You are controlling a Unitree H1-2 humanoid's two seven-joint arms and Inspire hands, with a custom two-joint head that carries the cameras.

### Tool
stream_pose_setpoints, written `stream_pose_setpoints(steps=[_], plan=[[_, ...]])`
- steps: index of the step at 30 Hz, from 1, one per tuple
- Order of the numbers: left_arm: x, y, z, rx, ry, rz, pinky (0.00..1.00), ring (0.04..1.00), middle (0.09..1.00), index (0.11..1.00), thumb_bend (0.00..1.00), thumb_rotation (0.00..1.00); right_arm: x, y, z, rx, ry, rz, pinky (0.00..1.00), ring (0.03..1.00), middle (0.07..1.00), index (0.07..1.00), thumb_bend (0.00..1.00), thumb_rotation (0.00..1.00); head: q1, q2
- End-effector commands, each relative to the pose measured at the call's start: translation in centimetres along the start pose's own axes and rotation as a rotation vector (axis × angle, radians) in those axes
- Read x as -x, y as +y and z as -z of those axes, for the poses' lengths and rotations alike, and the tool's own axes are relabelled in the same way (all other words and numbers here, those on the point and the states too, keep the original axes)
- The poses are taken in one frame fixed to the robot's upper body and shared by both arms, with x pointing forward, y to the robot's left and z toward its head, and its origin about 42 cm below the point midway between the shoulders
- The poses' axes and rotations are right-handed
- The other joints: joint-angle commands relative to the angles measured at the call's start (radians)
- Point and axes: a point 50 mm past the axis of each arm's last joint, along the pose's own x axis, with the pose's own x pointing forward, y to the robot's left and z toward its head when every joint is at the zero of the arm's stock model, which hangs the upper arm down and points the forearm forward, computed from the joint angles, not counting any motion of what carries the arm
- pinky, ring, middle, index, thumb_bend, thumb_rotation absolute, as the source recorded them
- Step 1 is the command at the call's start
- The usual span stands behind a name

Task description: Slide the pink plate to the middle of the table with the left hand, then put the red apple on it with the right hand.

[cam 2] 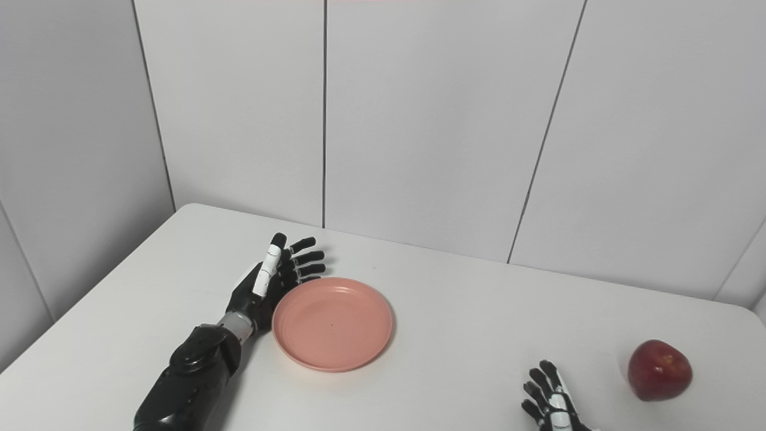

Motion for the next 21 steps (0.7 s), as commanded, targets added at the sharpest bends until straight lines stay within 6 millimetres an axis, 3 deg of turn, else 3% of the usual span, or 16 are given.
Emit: stream_pose_setpoints(steps=[1, 21], plan=[[-0.5, -0.9, -0.6, -0.012, -0.004, 0.029, 0.75, 0.763, 0.784, 0.81, 0.93, 0.89, -0.2, 1.5, 0.0, -0.022, 0.028, -0.046, 0.89, 0.91, 0.924, 0.939, 0.85, 1.0, 0.0, 0.001], [-0.3, -4.1, 0.8, 0.061, 0.016, 0.054, 0.72, 0.752, 0.773, 0.817, 0.92, 0.9, -0.5, 3.0, -0.3, -0.023, 0.023, -0.054, 0.87, 0.903, 0.92, 0.937, 0.89, 1.0, -0.054, 0.017]])
